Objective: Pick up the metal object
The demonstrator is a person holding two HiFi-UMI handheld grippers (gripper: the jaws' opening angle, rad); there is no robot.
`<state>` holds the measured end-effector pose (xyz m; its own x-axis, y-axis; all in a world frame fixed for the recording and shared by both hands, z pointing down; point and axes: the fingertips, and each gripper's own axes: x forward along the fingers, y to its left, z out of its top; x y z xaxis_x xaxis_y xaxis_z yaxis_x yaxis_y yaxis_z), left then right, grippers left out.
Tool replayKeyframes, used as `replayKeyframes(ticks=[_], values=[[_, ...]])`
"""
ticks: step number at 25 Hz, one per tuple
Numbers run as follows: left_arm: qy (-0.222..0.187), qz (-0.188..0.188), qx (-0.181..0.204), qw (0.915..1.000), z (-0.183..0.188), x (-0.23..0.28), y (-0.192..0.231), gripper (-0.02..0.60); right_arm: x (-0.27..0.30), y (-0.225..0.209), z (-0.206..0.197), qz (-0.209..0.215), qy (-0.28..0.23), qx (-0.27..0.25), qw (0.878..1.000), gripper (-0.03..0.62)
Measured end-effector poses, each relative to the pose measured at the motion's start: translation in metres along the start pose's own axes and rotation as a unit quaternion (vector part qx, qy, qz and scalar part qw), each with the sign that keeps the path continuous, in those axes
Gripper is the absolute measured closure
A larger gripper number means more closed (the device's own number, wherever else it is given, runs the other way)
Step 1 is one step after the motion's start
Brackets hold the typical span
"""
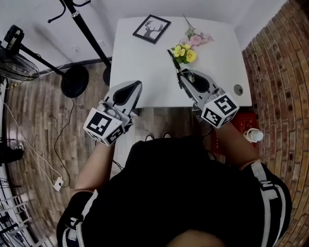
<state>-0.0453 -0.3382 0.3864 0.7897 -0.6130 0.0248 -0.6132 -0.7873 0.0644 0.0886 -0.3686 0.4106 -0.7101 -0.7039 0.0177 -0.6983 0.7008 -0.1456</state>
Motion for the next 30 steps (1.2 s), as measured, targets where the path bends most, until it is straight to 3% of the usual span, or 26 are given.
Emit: replayKeyframes(ticks=[6,30], values=[[-0.006,-0.006,0.003,1.0,0.003,0.01,-0.006,0.574,-0.022,0.005,0.03,0.001,-0.045,-0.003,0.999,0.507],[0.002,-0.024,0.009,0.9997,0.007,0.015,-0.02,0.574,-0.031,0.001,0.046,-0.015,-0.065,-0.002,0.998,0.508]])
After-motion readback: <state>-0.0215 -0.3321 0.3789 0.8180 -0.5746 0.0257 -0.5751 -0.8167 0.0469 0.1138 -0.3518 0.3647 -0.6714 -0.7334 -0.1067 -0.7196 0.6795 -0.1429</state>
